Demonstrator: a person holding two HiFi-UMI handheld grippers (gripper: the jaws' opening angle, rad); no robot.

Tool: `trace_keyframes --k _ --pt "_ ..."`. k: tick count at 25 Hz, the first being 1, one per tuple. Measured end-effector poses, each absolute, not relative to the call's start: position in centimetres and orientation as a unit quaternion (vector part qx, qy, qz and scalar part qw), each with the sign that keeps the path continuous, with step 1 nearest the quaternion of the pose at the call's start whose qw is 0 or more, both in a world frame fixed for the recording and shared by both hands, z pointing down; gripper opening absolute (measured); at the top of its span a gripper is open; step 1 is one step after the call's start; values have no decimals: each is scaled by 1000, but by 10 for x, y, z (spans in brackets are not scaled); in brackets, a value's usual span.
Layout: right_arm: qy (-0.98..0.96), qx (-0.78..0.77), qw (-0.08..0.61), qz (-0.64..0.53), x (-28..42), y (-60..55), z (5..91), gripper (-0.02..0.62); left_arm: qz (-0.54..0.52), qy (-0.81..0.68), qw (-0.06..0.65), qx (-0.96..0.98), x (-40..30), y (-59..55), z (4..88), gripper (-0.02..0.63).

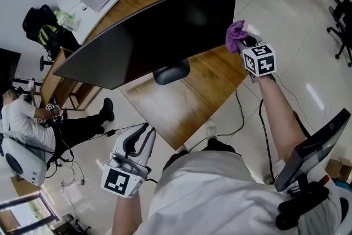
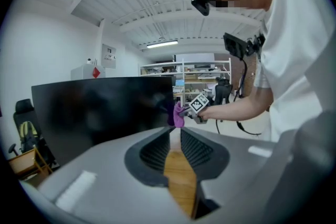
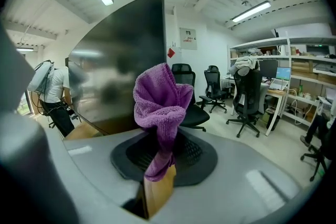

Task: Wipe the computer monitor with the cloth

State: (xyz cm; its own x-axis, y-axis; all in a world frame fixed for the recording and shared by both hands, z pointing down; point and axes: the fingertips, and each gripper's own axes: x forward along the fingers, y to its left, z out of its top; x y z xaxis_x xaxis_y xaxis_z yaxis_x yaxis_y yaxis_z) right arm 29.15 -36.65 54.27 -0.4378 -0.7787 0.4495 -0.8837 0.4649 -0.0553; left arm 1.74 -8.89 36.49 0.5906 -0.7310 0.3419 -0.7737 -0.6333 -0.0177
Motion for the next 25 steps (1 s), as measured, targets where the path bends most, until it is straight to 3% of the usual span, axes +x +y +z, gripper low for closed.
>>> trace_keyframes --k 13,25 --pt "-814 509 216 181 293 -359 624 66 175 -457 67 869 -2 -88 367 84" --pt "-806 515 216 196 270 -352 631 66 174 -463 74 866 -25 -75 370 83"
